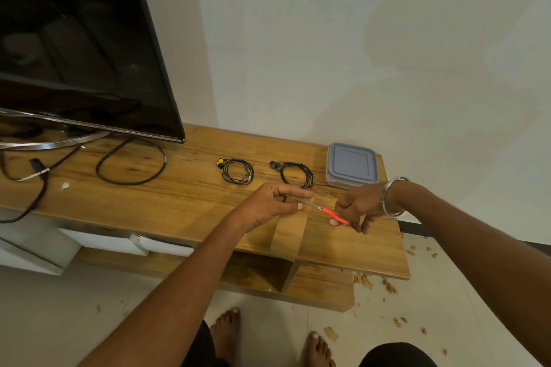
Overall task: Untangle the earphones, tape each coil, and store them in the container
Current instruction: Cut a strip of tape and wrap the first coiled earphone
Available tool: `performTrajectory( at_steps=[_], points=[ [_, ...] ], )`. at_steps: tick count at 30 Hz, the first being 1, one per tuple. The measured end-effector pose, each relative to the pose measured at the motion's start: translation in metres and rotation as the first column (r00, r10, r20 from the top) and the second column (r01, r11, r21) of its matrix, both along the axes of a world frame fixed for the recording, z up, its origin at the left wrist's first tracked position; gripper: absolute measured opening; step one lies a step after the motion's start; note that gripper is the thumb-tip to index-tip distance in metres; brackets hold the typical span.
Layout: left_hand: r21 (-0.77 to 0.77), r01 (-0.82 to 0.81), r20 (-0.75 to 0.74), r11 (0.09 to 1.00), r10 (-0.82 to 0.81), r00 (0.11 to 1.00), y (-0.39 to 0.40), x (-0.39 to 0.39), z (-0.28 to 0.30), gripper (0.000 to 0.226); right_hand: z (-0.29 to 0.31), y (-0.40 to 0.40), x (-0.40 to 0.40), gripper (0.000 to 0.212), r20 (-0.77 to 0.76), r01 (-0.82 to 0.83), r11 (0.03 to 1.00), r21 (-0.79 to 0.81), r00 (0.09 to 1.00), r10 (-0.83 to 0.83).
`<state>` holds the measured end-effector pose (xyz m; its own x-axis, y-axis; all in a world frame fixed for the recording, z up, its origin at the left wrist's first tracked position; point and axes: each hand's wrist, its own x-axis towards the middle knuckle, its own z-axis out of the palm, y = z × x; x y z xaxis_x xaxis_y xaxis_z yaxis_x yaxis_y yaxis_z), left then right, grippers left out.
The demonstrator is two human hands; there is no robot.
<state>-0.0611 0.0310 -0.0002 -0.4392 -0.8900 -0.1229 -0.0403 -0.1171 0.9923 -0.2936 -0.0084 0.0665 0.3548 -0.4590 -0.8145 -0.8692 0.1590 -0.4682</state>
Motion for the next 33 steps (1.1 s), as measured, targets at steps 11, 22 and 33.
performTrajectory(
  at_steps=[11,22,33],
  points=[
    [0.0,0.007,0.017,1.0,-0.007,1.0,0.001,0.0,0.002,0.034,-0.002,0.001,-0.002,0.016,0.023,-0.052,0.998,-0.031,0.998,0.053],
    [0.017,-0.006,0.028,1.0,0.005,1.0,0.004,-0.003,0.004,0.033,-0.002,0.001,0.0,0.015,0.011,-0.048,0.999,-0.017,0.999,0.048],
    [0.055,0.045,-0.001,0.997,-0.046,0.999,0.008,-0.01,0.006,0.05,0.001,-0.002,0.001,0.018,0.011,-0.101,0.995,0.02,0.995,0.101]
  ],
)
